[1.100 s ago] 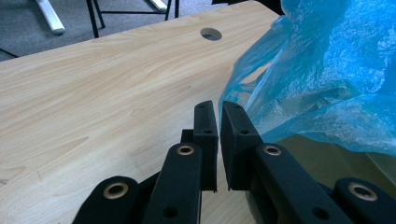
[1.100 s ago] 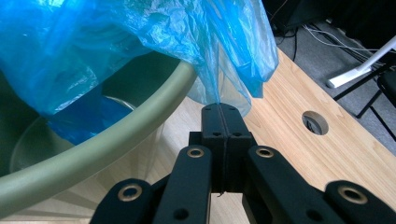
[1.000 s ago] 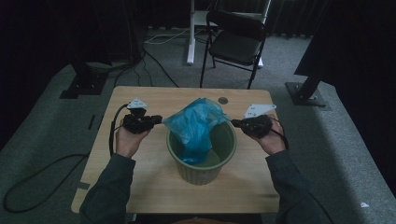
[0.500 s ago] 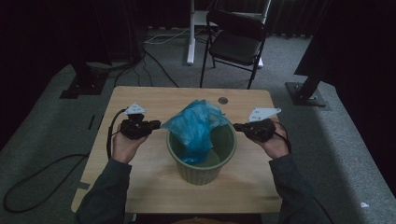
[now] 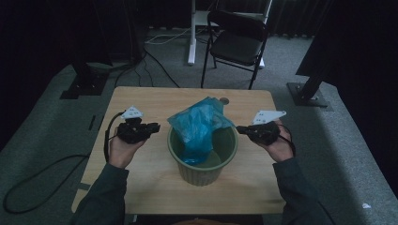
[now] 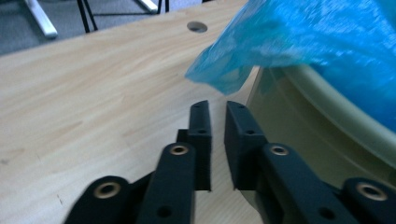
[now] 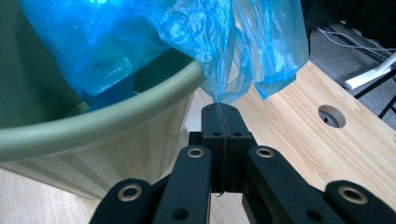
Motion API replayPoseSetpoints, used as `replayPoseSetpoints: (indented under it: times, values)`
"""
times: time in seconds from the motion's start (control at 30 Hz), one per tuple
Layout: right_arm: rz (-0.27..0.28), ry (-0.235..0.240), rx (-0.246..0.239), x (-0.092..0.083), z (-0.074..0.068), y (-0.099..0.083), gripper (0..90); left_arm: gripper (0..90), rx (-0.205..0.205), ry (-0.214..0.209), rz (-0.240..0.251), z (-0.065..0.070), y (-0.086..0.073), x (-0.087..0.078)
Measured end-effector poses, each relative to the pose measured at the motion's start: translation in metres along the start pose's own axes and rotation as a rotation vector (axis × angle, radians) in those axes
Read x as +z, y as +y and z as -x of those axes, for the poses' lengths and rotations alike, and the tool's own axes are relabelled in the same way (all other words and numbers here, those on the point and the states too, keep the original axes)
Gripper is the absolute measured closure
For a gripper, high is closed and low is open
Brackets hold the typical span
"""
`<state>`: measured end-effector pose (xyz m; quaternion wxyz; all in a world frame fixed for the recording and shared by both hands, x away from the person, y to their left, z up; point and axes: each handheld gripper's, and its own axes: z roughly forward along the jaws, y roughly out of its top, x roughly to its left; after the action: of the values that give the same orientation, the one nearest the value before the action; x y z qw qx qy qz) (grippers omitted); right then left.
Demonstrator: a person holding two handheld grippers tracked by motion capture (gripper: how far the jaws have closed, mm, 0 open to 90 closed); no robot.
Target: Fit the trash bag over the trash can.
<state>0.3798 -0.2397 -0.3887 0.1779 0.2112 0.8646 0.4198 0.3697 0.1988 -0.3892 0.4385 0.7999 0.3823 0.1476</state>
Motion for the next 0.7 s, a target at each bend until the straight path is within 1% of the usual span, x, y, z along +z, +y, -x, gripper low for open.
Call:
replayPoseSetpoints:
  times: [0.07, 0.13, 0.2, 0.33, 0.37, 0.5, 0.57, 0.6, 0.7]
  values:
    - [0.005, 0.003, -0.002, 0.000, 0.000, 0.001, 90.0, 74.6, 0.013, -0.004, 0.006, 0.000, 0.001, 0.001]
    - [0.009, 0.005, -0.004, 0.001, 0.000, 0.002, 90.0, 71.4, 0.023, -0.002, 0.001, 0.000, 0.002, 0.003]
    - [0.010, 0.008, -0.001, 0.002, -0.001, 0.002, 90.0, 68.5, 0.033, 0.006, 0.000, 0.000, 0.002, 0.007]
    - [0.010, 0.011, -0.001, 0.004, -0.001, 0.001, 90.0, 59.4, 0.066, 0.010, 0.005, 0.001, 0.004, 0.012]
    - [0.010, 0.011, 0.002, 0.004, -0.001, 0.001, 90.0, 57.8, 0.078, 0.011, 0.010, 0.002, 0.005, 0.013]
    - [0.015, 0.013, 0.003, 0.003, 0.000, 0.001, 90.0, 51.8, 0.146, 0.045, 0.004, 0.006, 0.010, 0.021]
    - [0.016, 0.013, 0.005, 0.003, -0.001, 0.001, 90.0, 51.0, 0.175, 0.065, -0.007, 0.008, 0.012, 0.026]
    - [0.016, 0.013, 0.004, 0.003, 0.000, 0.001, 90.0, 50.4, 0.193, 0.069, -0.011, 0.009, 0.013, 0.028]
    - [0.018, 0.014, 0.003, 0.003, -0.001, 0.002, 90.0, 50.5, 0.227, 0.083, -0.024, 0.010, 0.015, 0.036]
